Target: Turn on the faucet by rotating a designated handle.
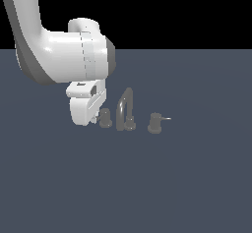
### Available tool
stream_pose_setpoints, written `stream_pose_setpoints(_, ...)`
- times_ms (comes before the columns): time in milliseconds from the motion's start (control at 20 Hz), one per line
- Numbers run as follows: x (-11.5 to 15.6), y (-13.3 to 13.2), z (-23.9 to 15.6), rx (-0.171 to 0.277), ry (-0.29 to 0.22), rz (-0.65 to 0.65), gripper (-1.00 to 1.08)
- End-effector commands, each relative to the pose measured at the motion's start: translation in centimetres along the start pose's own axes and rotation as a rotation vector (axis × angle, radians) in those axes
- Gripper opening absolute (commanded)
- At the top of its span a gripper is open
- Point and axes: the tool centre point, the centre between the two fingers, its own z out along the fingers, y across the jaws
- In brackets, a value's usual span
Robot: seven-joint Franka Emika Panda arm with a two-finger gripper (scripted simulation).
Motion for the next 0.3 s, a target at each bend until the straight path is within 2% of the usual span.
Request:
stream_pose_setpoints(0,2.5,-0.5,-0.1,-0.001,0.008,0.023,-1.00)
stream_pose_setpoints(200,5.3,-0.9,-0.1,-0.004,0.014,0.034,-1.00)
stream_pose_setpoints(250,5.3,-0.9,-0.1,-0.004,0.014,0.034,-1.00)
